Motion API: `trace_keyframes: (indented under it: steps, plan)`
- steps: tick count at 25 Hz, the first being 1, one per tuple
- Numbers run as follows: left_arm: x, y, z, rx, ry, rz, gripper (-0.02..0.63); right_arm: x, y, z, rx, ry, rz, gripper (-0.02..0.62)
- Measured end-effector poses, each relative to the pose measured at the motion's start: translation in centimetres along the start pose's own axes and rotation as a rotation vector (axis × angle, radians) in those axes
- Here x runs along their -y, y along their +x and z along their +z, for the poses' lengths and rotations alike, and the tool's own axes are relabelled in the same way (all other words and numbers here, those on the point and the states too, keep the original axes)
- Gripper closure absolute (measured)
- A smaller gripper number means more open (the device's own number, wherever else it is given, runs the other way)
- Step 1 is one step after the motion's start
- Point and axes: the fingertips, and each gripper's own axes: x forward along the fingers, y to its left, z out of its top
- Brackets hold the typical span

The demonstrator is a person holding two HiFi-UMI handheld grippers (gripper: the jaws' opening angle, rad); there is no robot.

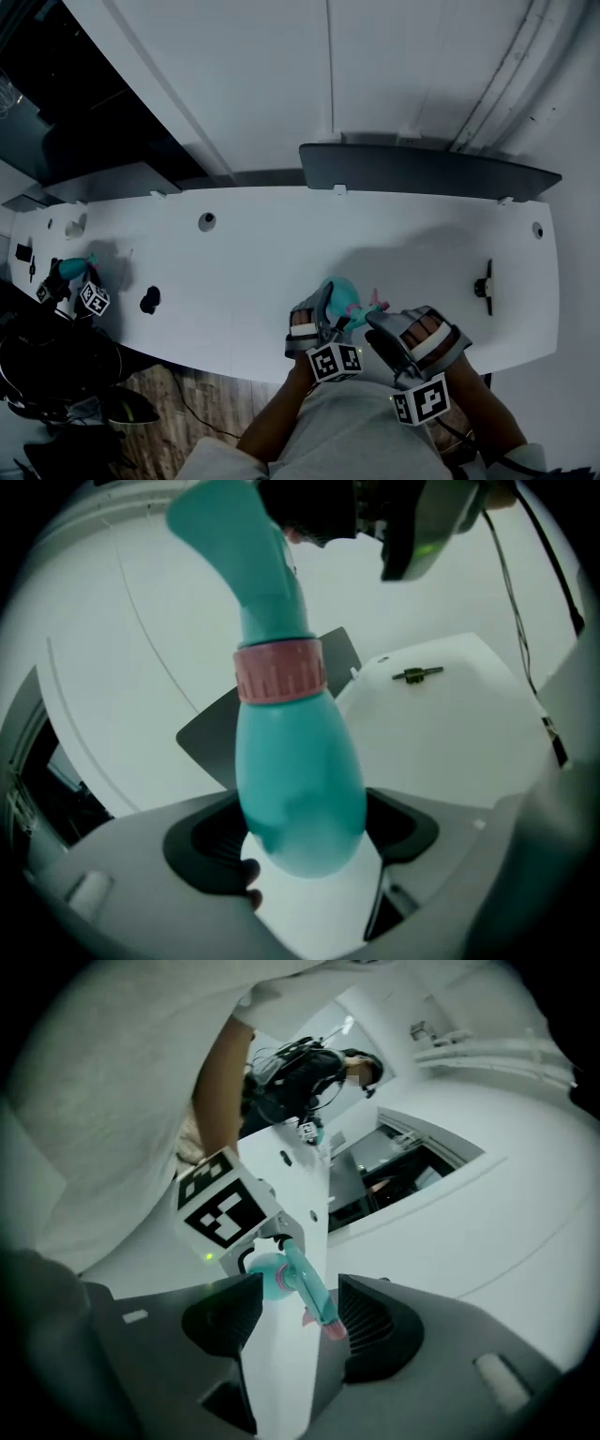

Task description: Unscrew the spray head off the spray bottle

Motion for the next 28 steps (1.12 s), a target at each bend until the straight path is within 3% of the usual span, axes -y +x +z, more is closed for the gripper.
trace_keyframes:
  steps: [2,4,7,8,10,13,16,21,28]
  plan:
    - [-1.5,-0.1,-0.1,-0.007,-0.009,0.060,0.232,1.7,-1.3,0.4,0.084,0.266,-0.044,0.341]
    - [-3.0,-0.2,-0.1,-0.011,0.006,0.128,0.232,3.2,-2.6,0.4,0.213,0.718,-0.025,0.366]
    - [-4.6,-0.2,0.2,-0.018,0.021,0.203,0.232,4.0,-3.2,-0.4,0.416,1.537,0.136,0.422]
    - [-4.9,-0.2,0.3,-0.021,0.025,0.217,0.232,3.7,-2.9,-0.7,0.446,1.736,0.193,0.422]
    - [-5.0,-0.2,0.7,-0.019,0.035,0.230,0.232,2.7,-1.7,-1.1,0.442,1.973,0.268,0.423]
    - [-4.4,-0.3,1.3,-0.010,0.057,0.227,0.232,1.8,-0.6,-1.4,0.451,2.165,0.304,0.423]
    - [-4.3,-0.3,1.2,-0.006,0.068,0.229,0.232,2.3,-0.2,-1.2,0.483,2.261,0.297,0.419]
    - [-4.2,-0.7,1.3,0.007,0.071,0.232,0.232,2.3,0.9,-1.2,0.455,2.277,0.283,0.425]
    - [-4.4,-1.0,0.7,0.013,0.043,0.237,0.230,2.4,1.9,-1.1,0.378,2.216,0.226,0.460]
